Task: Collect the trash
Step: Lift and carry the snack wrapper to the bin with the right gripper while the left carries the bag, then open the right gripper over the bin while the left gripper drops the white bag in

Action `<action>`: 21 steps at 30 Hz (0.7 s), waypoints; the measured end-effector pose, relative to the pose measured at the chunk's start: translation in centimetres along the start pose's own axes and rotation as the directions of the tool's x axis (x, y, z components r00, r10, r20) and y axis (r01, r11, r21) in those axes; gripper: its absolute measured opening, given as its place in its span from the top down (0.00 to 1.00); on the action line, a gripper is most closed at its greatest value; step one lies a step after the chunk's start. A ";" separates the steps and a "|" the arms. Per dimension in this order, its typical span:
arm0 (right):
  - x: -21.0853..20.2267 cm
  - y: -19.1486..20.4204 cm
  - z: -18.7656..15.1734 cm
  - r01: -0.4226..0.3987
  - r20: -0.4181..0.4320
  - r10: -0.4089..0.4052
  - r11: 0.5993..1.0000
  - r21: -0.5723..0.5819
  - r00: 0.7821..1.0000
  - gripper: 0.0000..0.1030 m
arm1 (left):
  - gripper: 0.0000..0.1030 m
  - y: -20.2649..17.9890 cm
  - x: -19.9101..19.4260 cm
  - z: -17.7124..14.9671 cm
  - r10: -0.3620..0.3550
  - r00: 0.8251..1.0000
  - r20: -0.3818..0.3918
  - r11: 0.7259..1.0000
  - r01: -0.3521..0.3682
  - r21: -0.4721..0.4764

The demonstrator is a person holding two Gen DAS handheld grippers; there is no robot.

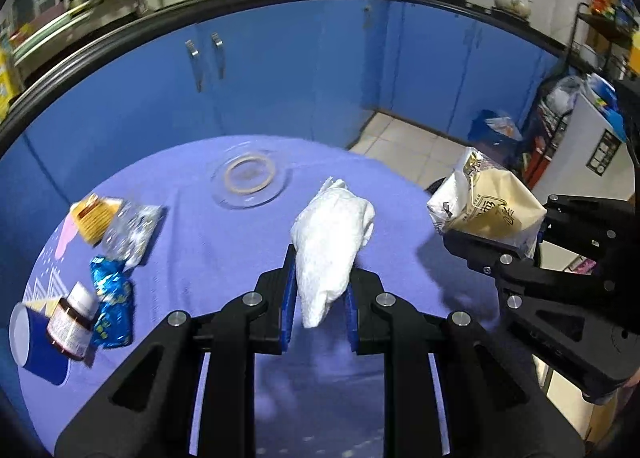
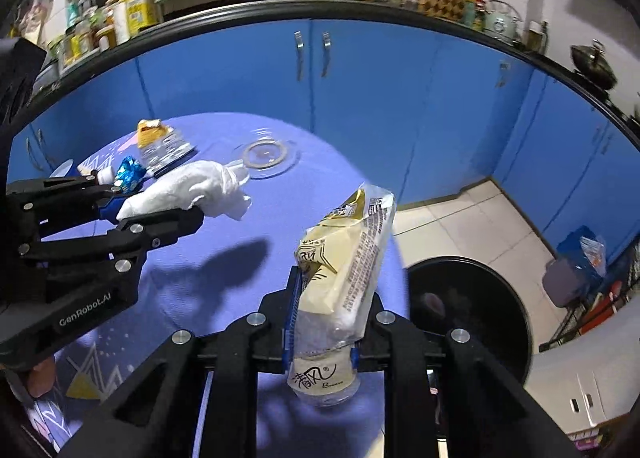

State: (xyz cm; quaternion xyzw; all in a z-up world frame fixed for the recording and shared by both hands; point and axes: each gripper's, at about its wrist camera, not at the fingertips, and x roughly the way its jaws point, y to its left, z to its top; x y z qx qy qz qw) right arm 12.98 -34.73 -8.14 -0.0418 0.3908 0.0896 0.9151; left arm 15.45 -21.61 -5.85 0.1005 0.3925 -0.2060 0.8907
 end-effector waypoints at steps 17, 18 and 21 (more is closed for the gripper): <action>-2.6 -7.2 -0.7 0.149 0.054 -0.153 0.986 0.079 0.987 0.80 | 0.79 -7.0 1.7 4.0 -0.066 0.998 0.006 0.994 0.066 0.092; -2.7 -7.5 -0.6 0.155 0.060 -0.160 0.985 0.081 0.985 0.80 | 0.79 -7.2 1.8 4.2 -0.066 0.998 0.007 0.994 0.065 0.093; -2.9 -8.7 -0.4 0.161 0.071 -0.168 0.983 0.094 0.983 0.80 | 0.79 -7.7 2.1 4.9 -0.064 0.998 0.012 0.993 0.062 0.101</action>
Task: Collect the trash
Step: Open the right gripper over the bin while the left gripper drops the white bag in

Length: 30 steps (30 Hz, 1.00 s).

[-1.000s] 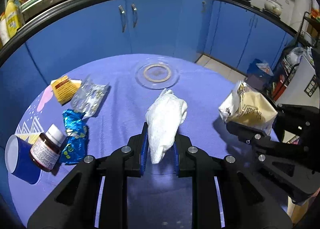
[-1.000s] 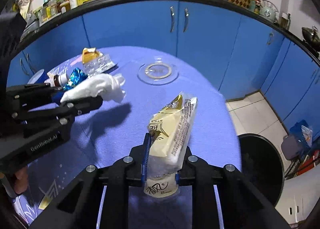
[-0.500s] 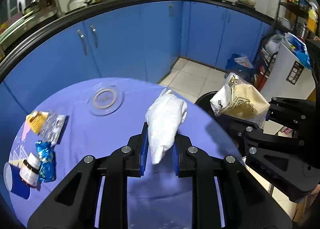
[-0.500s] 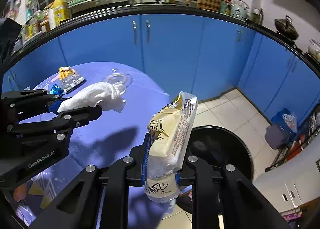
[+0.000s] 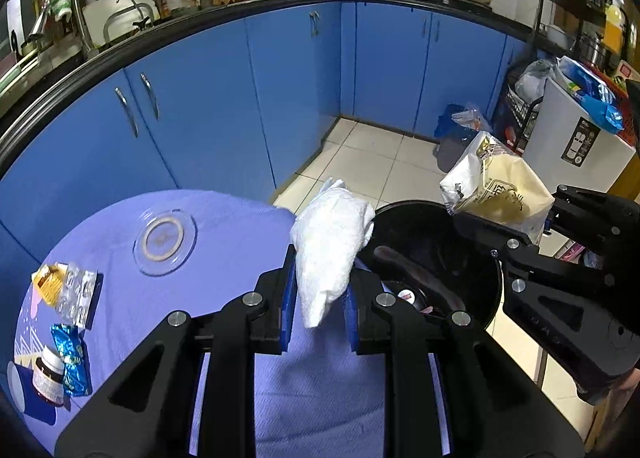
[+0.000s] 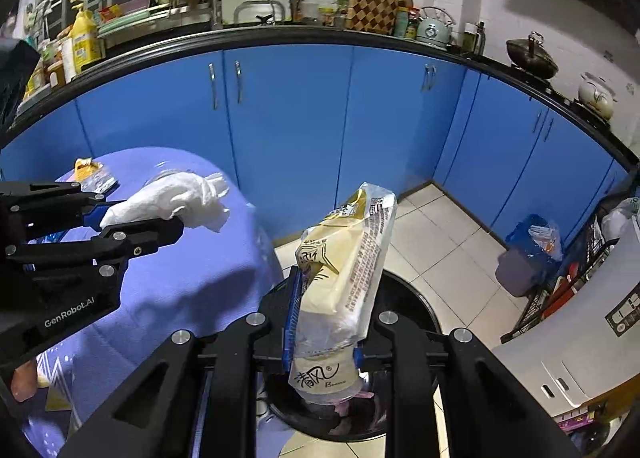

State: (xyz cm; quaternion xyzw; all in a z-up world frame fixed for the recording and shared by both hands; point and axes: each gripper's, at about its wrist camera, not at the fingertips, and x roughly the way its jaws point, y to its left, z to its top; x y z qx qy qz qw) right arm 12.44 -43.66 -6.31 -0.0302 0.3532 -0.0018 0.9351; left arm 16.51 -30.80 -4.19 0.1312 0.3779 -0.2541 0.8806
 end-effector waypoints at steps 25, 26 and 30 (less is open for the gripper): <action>-0.8 -6.6 -1.9 0.187 0.042 -0.193 0.975 0.122 0.980 0.13 | 0.79 -6.7 2.3 3.4 -0.058 0.998 -0.004 0.993 0.058 0.106; -0.8 -6.8 -2.0 0.186 0.042 -0.192 0.974 0.126 0.980 0.13 | 0.78 -7.0 2.3 3.6 -0.057 0.998 0.004 0.992 0.056 0.111; -1.0 -7.3 -2.3 0.185 0.037 -0.192 0.972 0.147 0.981 0.13 | 0.78 -7.7 2.4 4.4 -0.044 0.999 0.015 0.992 0.042 0.117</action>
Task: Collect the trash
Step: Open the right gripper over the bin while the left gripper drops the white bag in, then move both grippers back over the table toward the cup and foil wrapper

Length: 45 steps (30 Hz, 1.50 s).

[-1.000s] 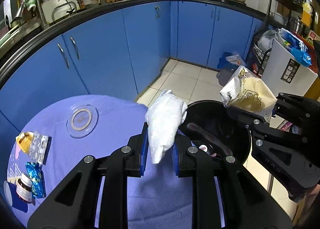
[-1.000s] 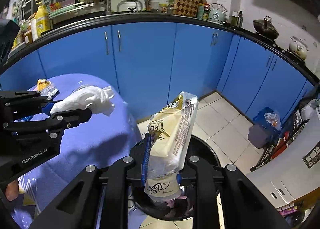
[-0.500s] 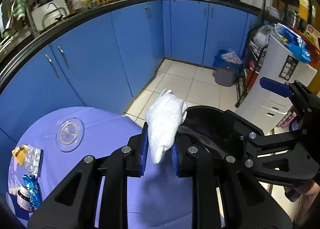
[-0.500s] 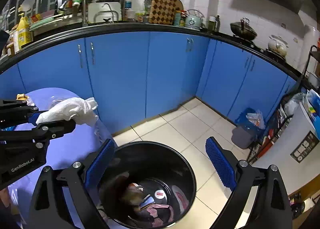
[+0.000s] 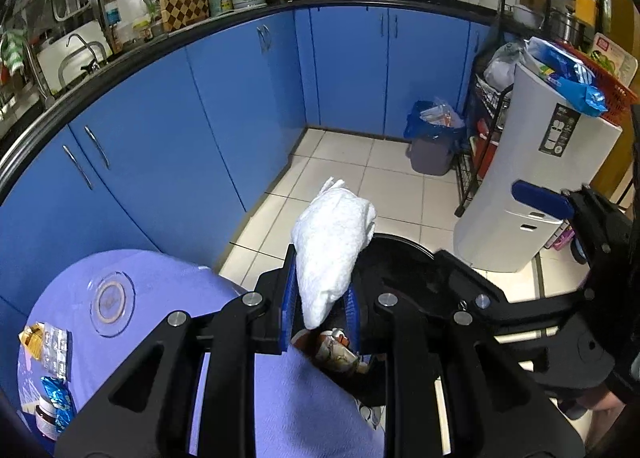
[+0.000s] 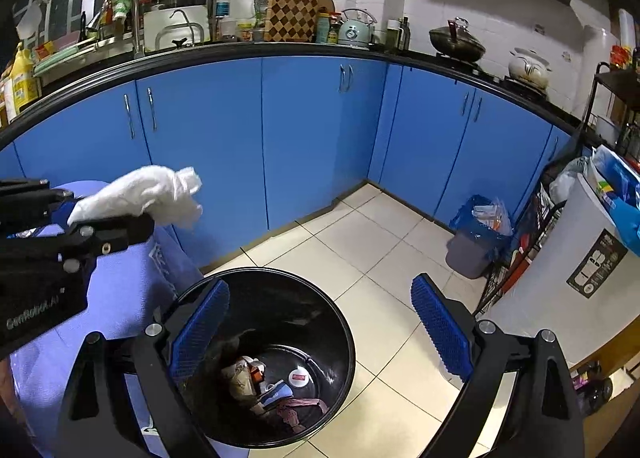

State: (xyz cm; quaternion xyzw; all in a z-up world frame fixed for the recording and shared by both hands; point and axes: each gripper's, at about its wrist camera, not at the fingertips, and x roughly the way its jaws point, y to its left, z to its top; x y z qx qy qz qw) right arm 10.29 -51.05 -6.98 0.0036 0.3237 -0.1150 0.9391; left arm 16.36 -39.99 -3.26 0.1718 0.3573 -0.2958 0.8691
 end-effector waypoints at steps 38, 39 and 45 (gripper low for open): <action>-3.2 24.7 2.5 -0.310 -0.055 0.307 0.905 -0.291 0.950 0.13 | 0.04 23.9 -12.8 -18.1 0.347 0.935 -0.074 0.847 -0.347 -0.402; -3.0 25.9 2.4 -0.334 -0.073 0.327 0.897 -0.291 0.942 0.13 | 0.04 24.9 -13.2 -19.0 0.355 0.931 -0.082 0.837 -0.356 -0.415; -2.7 32.8 1.6 -0.434 -0.139 0.412 0.840 -0.325 0.901 0.13 | 0.04 28.3 -16.1 -23.0 0.389 0.917 -0.087 0.797 -0.382 -0.467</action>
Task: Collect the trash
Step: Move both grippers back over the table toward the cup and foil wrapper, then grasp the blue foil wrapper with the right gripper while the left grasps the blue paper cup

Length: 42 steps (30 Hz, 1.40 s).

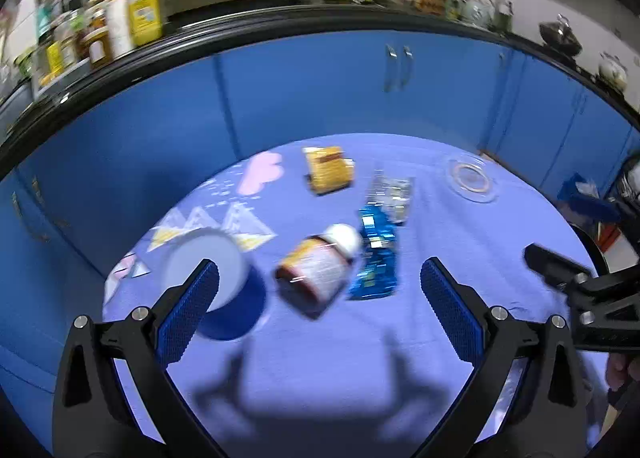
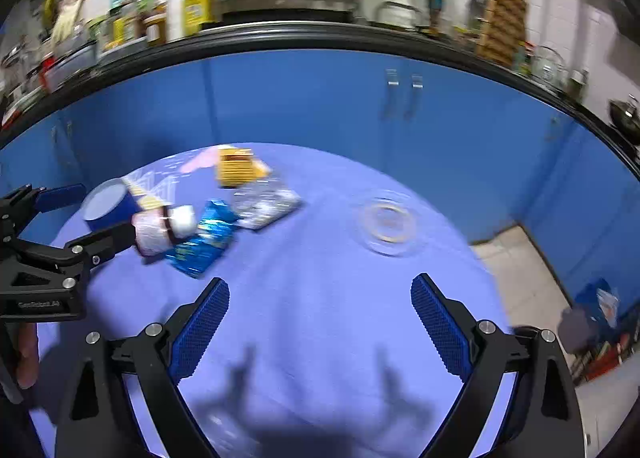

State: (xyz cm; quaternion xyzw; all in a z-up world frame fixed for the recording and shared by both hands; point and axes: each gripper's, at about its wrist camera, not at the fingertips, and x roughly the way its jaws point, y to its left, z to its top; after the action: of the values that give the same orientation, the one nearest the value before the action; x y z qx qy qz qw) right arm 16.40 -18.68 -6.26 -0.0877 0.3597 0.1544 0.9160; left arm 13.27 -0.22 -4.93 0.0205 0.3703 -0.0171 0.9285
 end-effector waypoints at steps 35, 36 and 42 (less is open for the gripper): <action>7.7 7.0 1.3 -0.132 -0.159 0.126 0.991 -0.023 0.979 0.72 | 0.26 9.1 5.1 -1.5 -0.033 0.998 -0.054 0.990 0.025 -0.138; 7.3 6.6 1.2 -0.130 -0.156 0.125 0.991 -0.017 0.980 0.72 | 0.26 8.9 4.8 -1.5 -0.033 0.998 -0.047 0.991 0.026 -0.134; 4.7 4.1 0.7 -0.099 -0.123 0.100 0.995 0.015 0.987 0.72 | 0.26 7.1 2.7 -0.7 -0.043 0.999 -0.012 0.994 0.041 -0.103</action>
State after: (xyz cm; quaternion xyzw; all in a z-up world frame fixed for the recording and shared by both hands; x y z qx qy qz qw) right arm 18.71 -13.60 -9.16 -0.0749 0.4204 0.1924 0.8835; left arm 15.08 6.90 -7.13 -0.0350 0.3776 -0.0174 0.9252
